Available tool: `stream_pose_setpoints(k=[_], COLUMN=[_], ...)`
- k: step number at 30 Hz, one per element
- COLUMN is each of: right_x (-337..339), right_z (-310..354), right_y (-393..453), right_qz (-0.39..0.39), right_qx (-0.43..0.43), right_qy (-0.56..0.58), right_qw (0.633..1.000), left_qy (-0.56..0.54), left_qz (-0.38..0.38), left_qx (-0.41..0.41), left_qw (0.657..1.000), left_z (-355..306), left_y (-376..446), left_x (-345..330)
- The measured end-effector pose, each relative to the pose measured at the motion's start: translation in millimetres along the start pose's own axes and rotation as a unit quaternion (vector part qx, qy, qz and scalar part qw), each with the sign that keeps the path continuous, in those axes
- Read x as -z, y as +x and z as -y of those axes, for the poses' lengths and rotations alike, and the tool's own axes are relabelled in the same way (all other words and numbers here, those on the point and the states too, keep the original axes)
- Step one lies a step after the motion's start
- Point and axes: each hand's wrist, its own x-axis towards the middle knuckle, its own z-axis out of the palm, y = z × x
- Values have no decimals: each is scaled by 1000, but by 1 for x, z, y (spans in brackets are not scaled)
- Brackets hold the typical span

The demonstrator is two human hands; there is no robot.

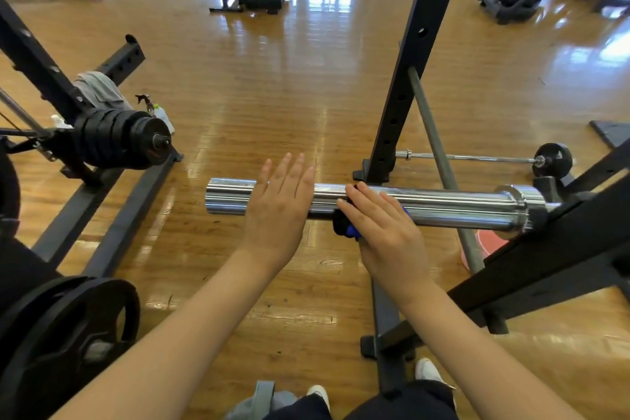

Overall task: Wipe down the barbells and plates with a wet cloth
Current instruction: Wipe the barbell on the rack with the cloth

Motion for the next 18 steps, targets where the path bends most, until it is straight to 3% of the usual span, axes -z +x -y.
stream_pose_setpoints(k=[3,6,12,18], right_x=[22,32,15,10], right_z=[-1,1,12,22], right_y=[4,21,49,35], right_qz=[-41,-87,29,79], right_qx=[-76,-86,-129,-117], right_qy=[31,-11,-115,-146], right_qw=[996,992,985,979], left_qy=[-16,-25,-25,-30], left_qz=[0,-3,3,5], left_qx=[22,29,40,55], left_qw=[1000,999,999,998], left_z=[-3,-5,-7,-10], left_y=[1,2,2,1], left_x=[1,2,3,4])
